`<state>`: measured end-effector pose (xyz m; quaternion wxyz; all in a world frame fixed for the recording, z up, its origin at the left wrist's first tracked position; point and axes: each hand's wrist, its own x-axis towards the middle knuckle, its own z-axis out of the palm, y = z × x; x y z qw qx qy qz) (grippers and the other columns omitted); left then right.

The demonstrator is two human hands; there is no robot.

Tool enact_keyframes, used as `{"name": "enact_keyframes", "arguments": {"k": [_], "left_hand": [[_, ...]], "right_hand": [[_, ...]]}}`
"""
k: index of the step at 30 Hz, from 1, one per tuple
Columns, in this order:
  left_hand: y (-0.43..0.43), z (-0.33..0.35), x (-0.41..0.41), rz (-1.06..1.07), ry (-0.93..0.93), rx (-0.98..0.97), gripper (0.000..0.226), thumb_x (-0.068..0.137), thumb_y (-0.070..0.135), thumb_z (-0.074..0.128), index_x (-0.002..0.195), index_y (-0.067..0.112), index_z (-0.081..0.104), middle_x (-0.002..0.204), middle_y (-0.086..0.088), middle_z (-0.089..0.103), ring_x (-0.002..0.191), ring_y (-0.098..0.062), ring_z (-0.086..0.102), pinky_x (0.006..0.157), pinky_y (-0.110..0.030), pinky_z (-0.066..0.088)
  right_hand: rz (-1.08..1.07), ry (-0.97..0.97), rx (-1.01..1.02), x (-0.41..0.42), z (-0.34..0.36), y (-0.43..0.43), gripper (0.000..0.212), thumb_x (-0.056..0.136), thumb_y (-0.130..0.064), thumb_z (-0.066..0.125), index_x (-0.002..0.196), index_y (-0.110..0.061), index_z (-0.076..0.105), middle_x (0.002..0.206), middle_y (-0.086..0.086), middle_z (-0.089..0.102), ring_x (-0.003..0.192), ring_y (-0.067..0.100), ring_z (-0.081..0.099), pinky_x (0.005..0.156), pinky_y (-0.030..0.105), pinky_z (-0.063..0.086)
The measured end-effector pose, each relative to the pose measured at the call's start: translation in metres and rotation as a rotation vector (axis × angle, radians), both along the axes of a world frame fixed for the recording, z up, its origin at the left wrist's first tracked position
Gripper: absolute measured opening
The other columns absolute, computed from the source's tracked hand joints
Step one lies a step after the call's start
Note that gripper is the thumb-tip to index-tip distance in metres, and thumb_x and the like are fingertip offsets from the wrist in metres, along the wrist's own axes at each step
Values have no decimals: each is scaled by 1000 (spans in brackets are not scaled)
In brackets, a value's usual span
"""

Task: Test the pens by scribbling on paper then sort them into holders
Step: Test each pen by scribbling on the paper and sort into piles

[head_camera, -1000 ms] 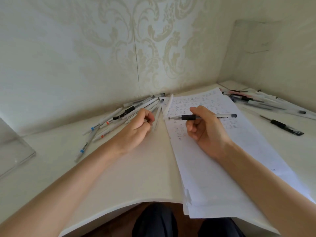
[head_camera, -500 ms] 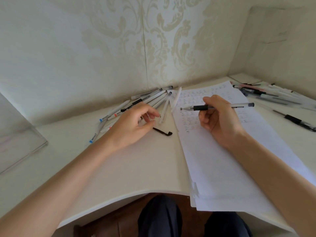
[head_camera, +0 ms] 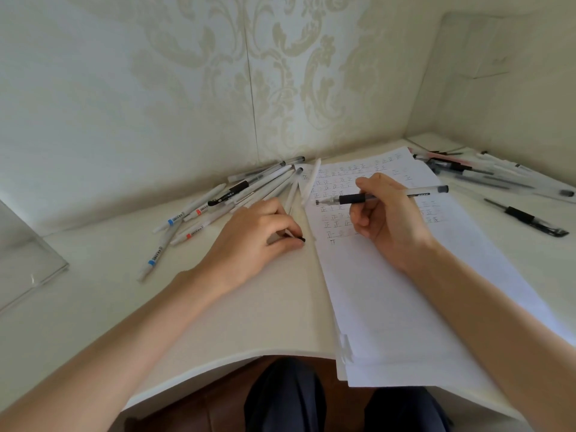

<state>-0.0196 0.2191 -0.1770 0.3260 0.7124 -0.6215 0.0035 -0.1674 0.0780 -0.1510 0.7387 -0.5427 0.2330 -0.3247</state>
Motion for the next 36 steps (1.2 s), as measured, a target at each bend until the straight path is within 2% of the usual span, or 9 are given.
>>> {"name": "enact_keyframes", "arguments": {"k": [3, 5, 8, 11, 14, 18, 28, 33, 36], "left_hand": [[-1, 4, -3, 10, 78, -87, 18, 88, 28, 58, 88, 12, 67, 78, 9, 53, 68, -6, 52, 61, -15, 37], [1, 8, -5, 20, 223, -157, 15, 92, 21, 54, 87, 10, 63, 72, 7, 55, 60, -7, 53, 60, -12, 38], [2, 12, -8, 1, 578, -205, 13, 94, 10, 49, 89, 5, 59, 69, 1, 61, 58, -8, 58, 59, -18, 47], [2, 15, -11, -56, 853, -245, 12, 90, 13, 50, 87, 8, 60, 73, -3, 67, 63, -14, 65, 64, -23, 53], [2, 17, -12, -92, 1035, -275, 17, 81, 21, 55, 88, 7, 62, 76, -5, 71, 70, -18, 68, 67, -24, 53], [2, 19, -13, -114, 1187, -292, 19, 77, 18, 56, 89, 4, 62, 77, -7, 72, 74, -18, 70, 66, -22, 53], [3, 21, -14, -106, 1279, -252, 20, 74, 17, 59, 89, 6, 65, 81, -6, 74, 77, -15, 71, 65, -19, 54], [5, 22, -16, -74, 1206, -237, 15, 77, 16, 58, 86, 10, 68, 81, -6, 74, 77, -17, 71, 61, -20, 53], [5, 22, -16, -46, 1112, -232, 15, 87, 6, 54, 88, 12, 68, 82, -4, 74, 79, -18, 71, 63, -20, 54]], "right_hand": [[12, -25, 11, -1, 1, 0, 34, 93, -9, 48, 63, -15, 32, 44, 8, 51, 41, 17, 34, 40, 23, 26], [28, -46, 33, -2, 2, 2, 34, 93, -10, 48, 63, -16, 32, 45, 8, 51, 42, 16, 35, 40, 24, 27], [73, -73, 69, -4, 4, 5, 34, 94, -13, 48, 64, -17, 31, 46, 6, 50, 44, 16, 36, 41, 23, 29], [117, -76, 48, -3, 5, 10, 34, 94, -17, 49, 65, -17, 33, 46, 7, 51, 44, 16, 38, 41, 23, 30], [134, -65, 0, -1, 3, 16, 33, 88, -30, 55, 66, -18, 33, 47, 6, 53, 43, 15, 38, 42, 23, 28], [97, -83, -53, 3, 0, 19, 33, 79, -41, 56, 67, -17, 37, 49, 2, 51, 47, 13, 42, 43, 21, 30], [124, -133, -38, 7, -4, 22, 32, 80, -38, 55, 68, -17, 35, 49, -4, 48, 49, 9, 43, 44, 19, 33], [109, -130, -81, 7, -5, 21, 35, 81, -35, 57, 63, -18, 33, 50, -9, 41, 50, 7, 43, 45, 20, 31], [95, -134, -109, 8, -8, 20, 40, 90, -25, 56, 55, -23, 37, 52, -10, 44, 50, 9, 39, 46, 22, 30]]}}
